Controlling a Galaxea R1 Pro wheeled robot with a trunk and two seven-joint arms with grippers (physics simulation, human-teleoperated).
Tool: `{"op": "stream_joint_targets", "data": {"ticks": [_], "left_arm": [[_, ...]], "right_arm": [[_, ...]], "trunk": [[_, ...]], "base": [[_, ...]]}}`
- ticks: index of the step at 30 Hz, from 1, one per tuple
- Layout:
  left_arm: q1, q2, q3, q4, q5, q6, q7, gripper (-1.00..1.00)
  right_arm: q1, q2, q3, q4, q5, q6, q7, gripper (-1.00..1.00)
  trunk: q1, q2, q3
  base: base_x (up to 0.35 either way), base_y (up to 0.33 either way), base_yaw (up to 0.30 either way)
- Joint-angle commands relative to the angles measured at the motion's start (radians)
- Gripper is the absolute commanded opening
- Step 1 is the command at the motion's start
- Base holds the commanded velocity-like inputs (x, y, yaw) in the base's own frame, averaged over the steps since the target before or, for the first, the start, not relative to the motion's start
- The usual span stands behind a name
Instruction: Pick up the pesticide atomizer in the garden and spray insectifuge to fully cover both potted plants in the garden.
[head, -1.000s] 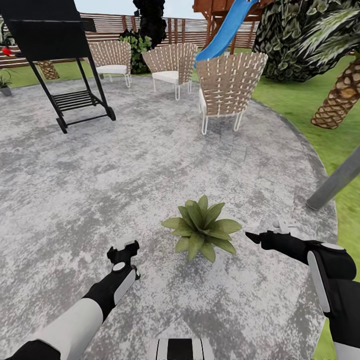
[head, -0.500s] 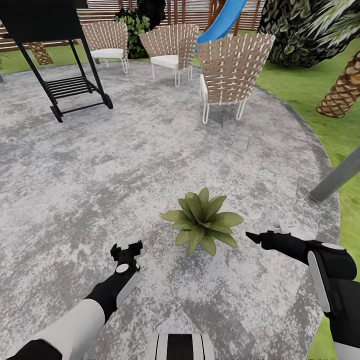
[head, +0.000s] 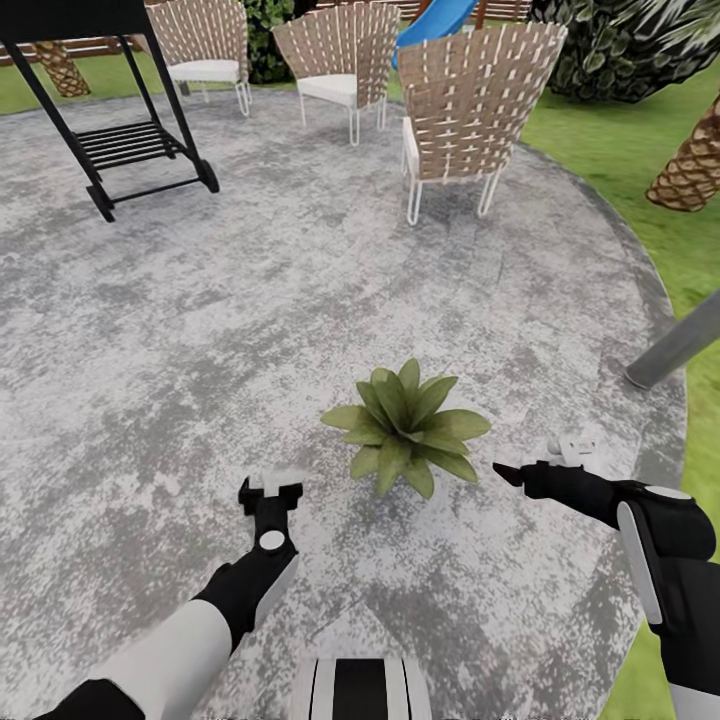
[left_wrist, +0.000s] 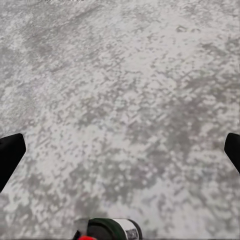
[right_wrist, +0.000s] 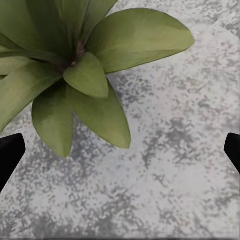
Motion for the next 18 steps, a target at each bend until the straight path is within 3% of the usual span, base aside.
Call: {"op": "stream_joint_targets", "data": {"ticks": [1,10,18], "left_arm": [[-0.001,0.001,-0.006,0.001,0.011,-0.015,0.007,1.0],[0.011,0.009,-0.006,0.004,-0.001,-0.152,0.007,1.0],[0.016,0.014,-0.003,0.005,0.001,-0.195,0.007,1.0]], "right_arm": [[0.0,0.0,-0.001,-0.001,0.002,0.005,0.005,1.0],[0.0,0.002,0.0,-0.001,0.001,0.005,0.005,1.0],[0.003,0.002,0.0,-0.001,0.001,0.005,0.005,1.0]], "trunk": [[0.0,-0.001,-0.005],[0.004,-0.003,-0.039],[0.008,-0.005,-0.07]], "base": [[0.0,0.0,0.0],[0.0,0.0,0.0],[0.0,0.0,0.0]]}}
